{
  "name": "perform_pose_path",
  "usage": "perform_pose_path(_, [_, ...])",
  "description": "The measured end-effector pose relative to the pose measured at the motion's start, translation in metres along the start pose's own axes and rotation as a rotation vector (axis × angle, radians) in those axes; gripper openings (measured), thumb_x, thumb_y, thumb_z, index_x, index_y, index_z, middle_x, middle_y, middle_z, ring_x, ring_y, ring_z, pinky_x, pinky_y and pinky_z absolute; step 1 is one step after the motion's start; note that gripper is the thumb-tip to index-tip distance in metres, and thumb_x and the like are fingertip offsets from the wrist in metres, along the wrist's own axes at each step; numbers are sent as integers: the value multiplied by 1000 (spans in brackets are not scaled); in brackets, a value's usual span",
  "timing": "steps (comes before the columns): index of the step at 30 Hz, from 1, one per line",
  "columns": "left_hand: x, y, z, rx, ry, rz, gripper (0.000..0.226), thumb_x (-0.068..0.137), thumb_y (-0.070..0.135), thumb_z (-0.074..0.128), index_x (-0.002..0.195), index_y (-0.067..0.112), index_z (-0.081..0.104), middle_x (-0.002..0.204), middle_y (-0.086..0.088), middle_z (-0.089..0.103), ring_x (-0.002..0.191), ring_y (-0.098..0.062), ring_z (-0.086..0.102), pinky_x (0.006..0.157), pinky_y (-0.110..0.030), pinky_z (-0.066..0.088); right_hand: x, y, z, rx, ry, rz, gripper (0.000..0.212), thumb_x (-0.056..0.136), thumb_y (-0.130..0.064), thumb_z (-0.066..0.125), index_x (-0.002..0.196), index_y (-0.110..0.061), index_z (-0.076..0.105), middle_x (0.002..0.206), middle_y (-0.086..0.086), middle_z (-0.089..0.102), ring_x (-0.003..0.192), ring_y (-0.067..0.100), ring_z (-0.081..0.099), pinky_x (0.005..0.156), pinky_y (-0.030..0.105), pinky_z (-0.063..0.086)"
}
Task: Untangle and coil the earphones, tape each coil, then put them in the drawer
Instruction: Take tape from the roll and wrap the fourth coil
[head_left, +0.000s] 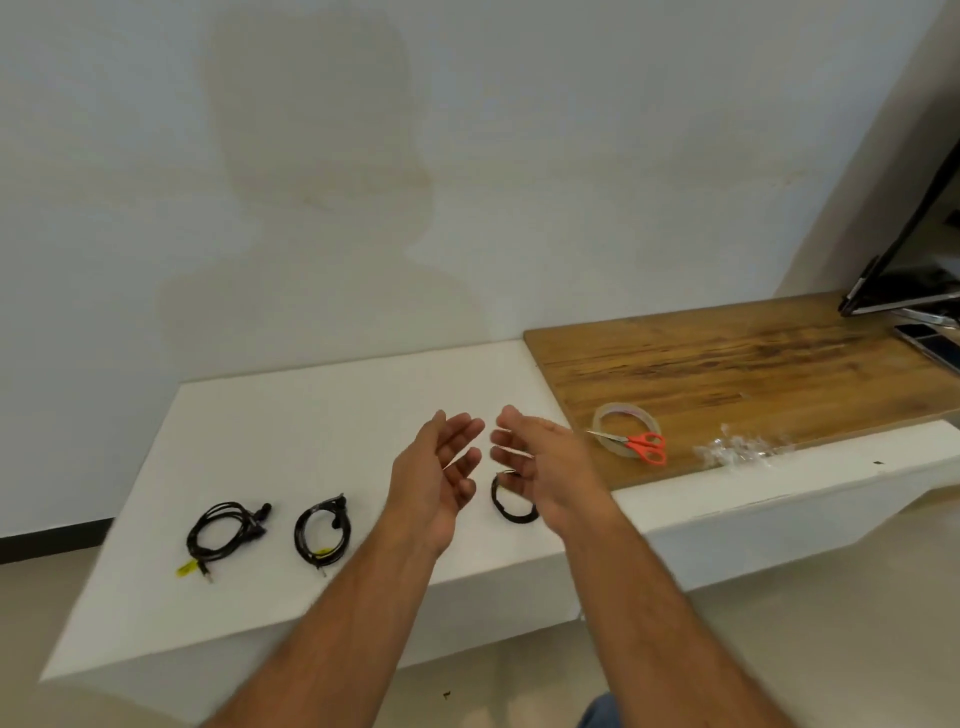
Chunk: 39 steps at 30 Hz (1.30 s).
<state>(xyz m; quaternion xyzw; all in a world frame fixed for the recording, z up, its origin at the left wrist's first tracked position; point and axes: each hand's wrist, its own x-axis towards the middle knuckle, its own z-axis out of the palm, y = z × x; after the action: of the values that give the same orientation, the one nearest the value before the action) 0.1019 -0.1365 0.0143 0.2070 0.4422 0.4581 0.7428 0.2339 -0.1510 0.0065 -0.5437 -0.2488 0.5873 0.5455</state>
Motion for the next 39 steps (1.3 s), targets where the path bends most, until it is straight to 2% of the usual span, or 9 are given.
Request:
perform_pose_path(4, [-16,12,-18,-28,10,34,30,96,37,51,97,14,70,90,1,73,62,-10,59,47,-21,38,-14,18,41,129,-71,21,20,88,-24,70,102,-10,72,95,4,73,82,17,67,71,34,55])
perform_pose_path(11, [-34,27,-55,-53,65,72,33,97,39,49,103,14,69,95,1,74,61,-11,59,48,-22,38,-25,27,92,178,0,1,1,87,-14,71,86,-14,71,80,3,73,81,17,69,68,32,54])
perform_pose_path(17, [-44,36,-77,-91,66,56,37,98,46,46,111,20,69,109,-1,73,64,-10,59,44,-19,40,-27,29,121,4,37,-190,5,83,-9,69,81,-8,73,77,6,70,82,17,66,76,36,54])
perform_pose_path(23, [-48,37,-100,-277,4,27,46,98,52,40,115,20,68,113,-5,71,57,-8,54,47,-19,34,-31,51,152,1,94,-277,3,82,-7,70,82,-5,72,80,6,71,77,13,66,70,28,55])
perform_pose_path(27, [-42,40,-119,-267,111,10,34,97,45,50,114,19,64,104,-7,71,55,-8,52,44,-17,34,-34,58,161,103,105,-322,10,87,-5,63,79,-9,68,80,8,71,81,16,68,77,33,55])
perform_pose_path(31, [-22,57,-155,195,432,185,17,95,24,58,108,15,63,86,0,67,55,-9,47,46,-20,36,-28,49,154,104,57,-336,11,90,-4,60,82,-10,64,77,8,72,81,21,70,73,31,52])
perform_pose_path(33, [-10,75,-181,563,572,386,19,93,21,60,108,13,67,84,3,67,62,-11,54,60,-24,45,-27,48,148,-34,-39,-323,9,90,-2,61,83,-5,65,77,11,72,79,24,71,72,32,54])
perform_pose_path(35, [0,93,-209,918,702,463,21,92,23,60,110,20,70,98,3,70,85,-14,64,79,-27,48,-27,52,139,-176,-114,-309,9,89,-1,61,82,-2,66,75,12,72,76,25,72,69,31,55])
perform_pose_path(39, [28,118,-253,1420,652,512,26,94,18,57,117,19,69,118,-1,68,108,-20,62,93,-31,46,-24,61,123,-386,-226,-281,13,84,3,63,75,-5,67,68,10,71,70,21,71,64,25,54])
